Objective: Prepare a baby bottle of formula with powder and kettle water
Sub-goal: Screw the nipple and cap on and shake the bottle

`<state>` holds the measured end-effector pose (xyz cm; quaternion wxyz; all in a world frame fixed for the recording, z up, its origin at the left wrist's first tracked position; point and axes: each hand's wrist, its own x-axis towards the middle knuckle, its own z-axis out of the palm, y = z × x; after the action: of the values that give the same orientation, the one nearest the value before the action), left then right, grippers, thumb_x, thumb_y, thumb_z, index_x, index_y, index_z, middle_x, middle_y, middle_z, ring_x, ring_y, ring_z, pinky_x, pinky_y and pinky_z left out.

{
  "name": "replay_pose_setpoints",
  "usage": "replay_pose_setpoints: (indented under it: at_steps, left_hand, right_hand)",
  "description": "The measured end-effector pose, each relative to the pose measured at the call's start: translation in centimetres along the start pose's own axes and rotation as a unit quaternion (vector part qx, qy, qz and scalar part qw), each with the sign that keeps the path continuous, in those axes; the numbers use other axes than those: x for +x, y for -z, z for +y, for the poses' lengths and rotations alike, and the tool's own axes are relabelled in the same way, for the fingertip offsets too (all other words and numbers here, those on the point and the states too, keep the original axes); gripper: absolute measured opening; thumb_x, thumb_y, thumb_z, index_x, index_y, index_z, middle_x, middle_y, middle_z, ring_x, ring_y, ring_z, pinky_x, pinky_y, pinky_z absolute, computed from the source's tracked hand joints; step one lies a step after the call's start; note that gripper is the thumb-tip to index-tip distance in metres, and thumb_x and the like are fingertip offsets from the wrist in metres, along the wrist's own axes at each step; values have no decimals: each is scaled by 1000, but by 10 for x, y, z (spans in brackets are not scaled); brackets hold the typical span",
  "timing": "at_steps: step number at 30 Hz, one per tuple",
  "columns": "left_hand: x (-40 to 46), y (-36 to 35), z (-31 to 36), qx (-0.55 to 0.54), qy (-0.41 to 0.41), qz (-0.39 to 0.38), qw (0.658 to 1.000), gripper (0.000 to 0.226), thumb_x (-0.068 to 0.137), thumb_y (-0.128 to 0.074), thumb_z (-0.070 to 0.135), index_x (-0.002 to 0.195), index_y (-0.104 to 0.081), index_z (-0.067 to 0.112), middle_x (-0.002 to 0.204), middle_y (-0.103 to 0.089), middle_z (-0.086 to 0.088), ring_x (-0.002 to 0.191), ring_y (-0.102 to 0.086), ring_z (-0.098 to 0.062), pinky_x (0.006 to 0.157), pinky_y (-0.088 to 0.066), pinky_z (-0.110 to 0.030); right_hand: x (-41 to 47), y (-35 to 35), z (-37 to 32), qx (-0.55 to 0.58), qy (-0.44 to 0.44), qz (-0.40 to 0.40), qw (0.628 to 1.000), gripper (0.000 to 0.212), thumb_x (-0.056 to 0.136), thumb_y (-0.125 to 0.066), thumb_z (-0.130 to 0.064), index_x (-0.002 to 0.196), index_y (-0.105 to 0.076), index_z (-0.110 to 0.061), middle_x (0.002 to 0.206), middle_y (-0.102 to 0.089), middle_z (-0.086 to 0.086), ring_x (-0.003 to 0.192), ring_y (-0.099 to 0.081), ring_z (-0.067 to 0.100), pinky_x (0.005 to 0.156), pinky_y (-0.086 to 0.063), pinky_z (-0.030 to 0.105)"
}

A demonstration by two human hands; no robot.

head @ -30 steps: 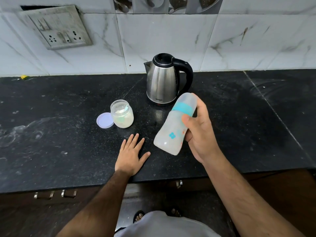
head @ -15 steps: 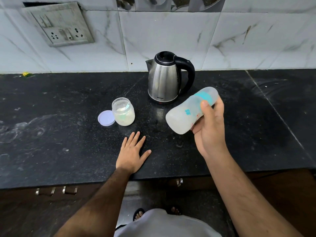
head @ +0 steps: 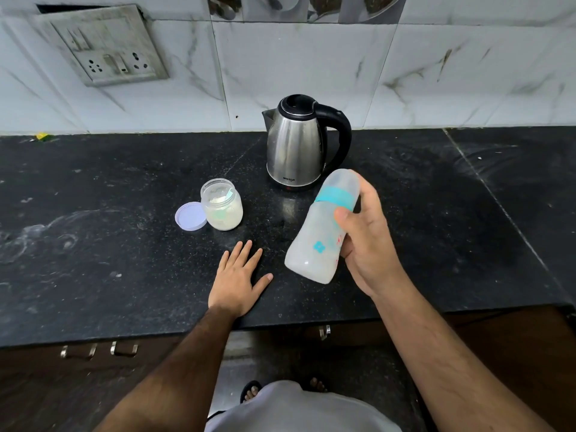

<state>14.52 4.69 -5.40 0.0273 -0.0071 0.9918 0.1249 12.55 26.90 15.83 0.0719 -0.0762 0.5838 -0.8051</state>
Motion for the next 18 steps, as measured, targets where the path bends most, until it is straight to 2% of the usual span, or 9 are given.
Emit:
replay_pose_setpoints:
  at_steps: [4, 9, 14, 16, 18]
  left_hand:
    - [-1, 0, 1, -3, 0, 7, 1000, 81, 88, -13, 73, 155, -26, 29, 166, -11, 1, 154, 1, -15, 125, 0, -40]
    - [0, 0, 1, -9, -1, 10, 1000, 81, 88, -14, 73, 155, -28, 29, 166, -12, 1, 154, 0, -15, 125, 0, -40]
    - [-1, 0, 1, -6, 1, 7, 1000, 82, 88, -13, 73, 155, -26, 29, 166, -10, 2, 154, 1, -15, 125, 0, -40]
    - [-1, 0, 1, -8, 1, 8, 1000, 82, 87, -13, 73, 155, -27, 29, 166, -11, 1, 154, 0, -15, 125, 0, -40]
    - [-1, 0, 0, -11, 0, 9, 1000, 82, 88, -13, 73, 155, -28, 29, 166, -12, 1, 154, -1, -16, 125, -1, -41]
  right_hand:
    - [7, 2, -5, 80, 32, 83, 993, 60, 87, -54, -24, 143, -36, -14, 94, -68, -8, 83, -68, 7, 65, -57, 28]
    - [0, 0, -6, 4, 20, 4, 1000, 60, 85, -55, -18, 143, -36, -17, 94, -70, -11, 84, -67, 8, 69, -58, 29]
    - [8, 2, -11, 83, 32, 85, 992, 60, 87, -54, -24, 144, -36, -16, 99, -65, -3, 85, -67, 8, 65, -56, 29]
    - [6, 2, -9, 60, 26, 62, 996, 60, 87, -54, -22, 144, -35, -16, 99, -66, -3, 84, -67, 8, 65, -56, 28]
    - [1, 1, -8, 10, 6, 0, 1000, 57, 87, -54, -20, 141, -38, -20, 96, -69, -6, 84, -68, 10, 69, -59, 32]
